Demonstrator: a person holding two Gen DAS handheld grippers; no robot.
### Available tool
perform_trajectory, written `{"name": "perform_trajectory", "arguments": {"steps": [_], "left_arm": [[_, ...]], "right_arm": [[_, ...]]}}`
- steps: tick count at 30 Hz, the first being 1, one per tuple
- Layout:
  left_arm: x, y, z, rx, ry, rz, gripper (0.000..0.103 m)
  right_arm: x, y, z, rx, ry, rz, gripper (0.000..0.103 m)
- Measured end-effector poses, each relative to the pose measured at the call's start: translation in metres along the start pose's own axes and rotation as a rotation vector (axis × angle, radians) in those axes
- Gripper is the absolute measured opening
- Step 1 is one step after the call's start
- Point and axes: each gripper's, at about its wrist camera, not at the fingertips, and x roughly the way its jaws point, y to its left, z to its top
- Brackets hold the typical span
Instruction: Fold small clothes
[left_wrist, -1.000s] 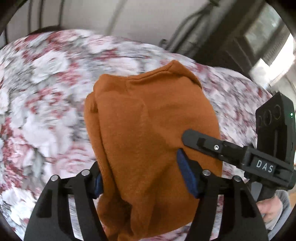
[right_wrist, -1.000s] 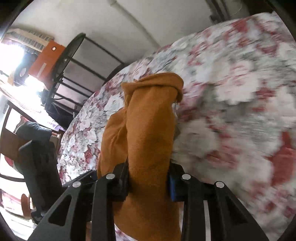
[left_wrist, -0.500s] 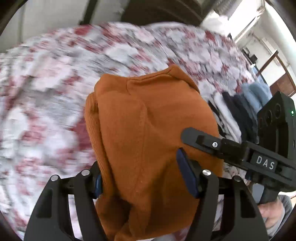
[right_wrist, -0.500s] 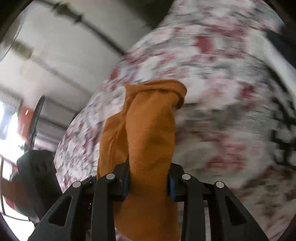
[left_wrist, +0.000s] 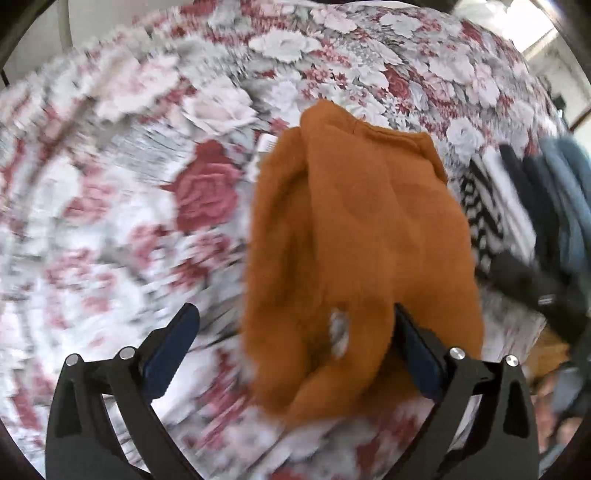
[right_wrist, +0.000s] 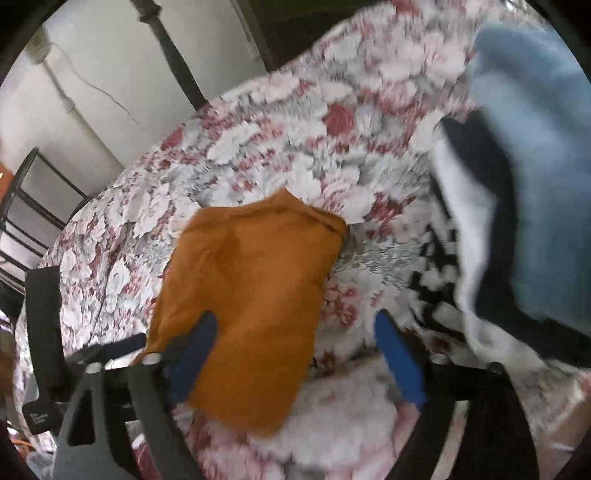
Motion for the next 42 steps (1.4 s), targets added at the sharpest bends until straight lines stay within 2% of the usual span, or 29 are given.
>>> {"name": "perform_trajectory", "arguments": {"steps": [3,5,8,12,15,17,21,26,30,34,38,42], "left_arm": [[-0.020,0.008,-0.010,0.025,-0.015,0.063,0.098],[-0.036,0.013,-0.018,0.017,-0.020,0.077,0.098],[-0.059,0.019,-0.034,0.012,-0.029,0.085,0.098],[-0.082,0.013,-0.043,0.036,-0.092,0.169,0.098],[-0.092,0.010,-0.044,0.037,-0.121,0.205,0.098],[-0.092,0.006,-0.041,0.025,-0.114,0.237,0.098],[-0.093,-0.013,-0.038,0.083,-0.115,0.259,0.098],[-0.095,-0.027,-0.032,0.088,-0.132,0.172,0.098],[-0.102,-0.037,-0.031,0.111,-0.187,0.181,0.098],[-0.112,-0.048,-0.031,0.146,-0.241,0.153,0.098],[-0.121,-0.053,-0.030,0.145,-0.294,0.176,0.098],[-0.127,-0.058,-0.028,0.161,-0.314,0.181,0.098]], "right_arm": [[-0.026,0.004,-0.015,-0.017,-0.013,-0.036,0.093],[-0.042,0.004,-0.029,-0.016,-0.025,-0.049,0.094],[-0.056,0.003,-0.043,0.030,-0.017,-0.025,0.095],[-0.068,0.004,-0.055,0.050,-0.025,-0.014,0.095],[-0.070,0.003,-0.059,0.070,-0.022,-0.006,0.095],[-0.069,0.002,-0.060,0.076,-0.013,-0.010,0.095],[-0.069,0.004,-0.058,0.073,-0.010,0.000,0.095],[-0.066,0.005,-0.056,0.061,0.000,-0.007,0.095],[-0.065,0.001,-0.056,0.059,0.000,-0.009,0.095],[-0.066,-0.005,-0.057,0.075,0.001,0.007,0.095],[-0.068,-0.004,-0.057,0.063,-0.008,0.022,0.095],[-0.072,-0.007,-0.056,0.067,-0.023,0.040,0.095]]}}
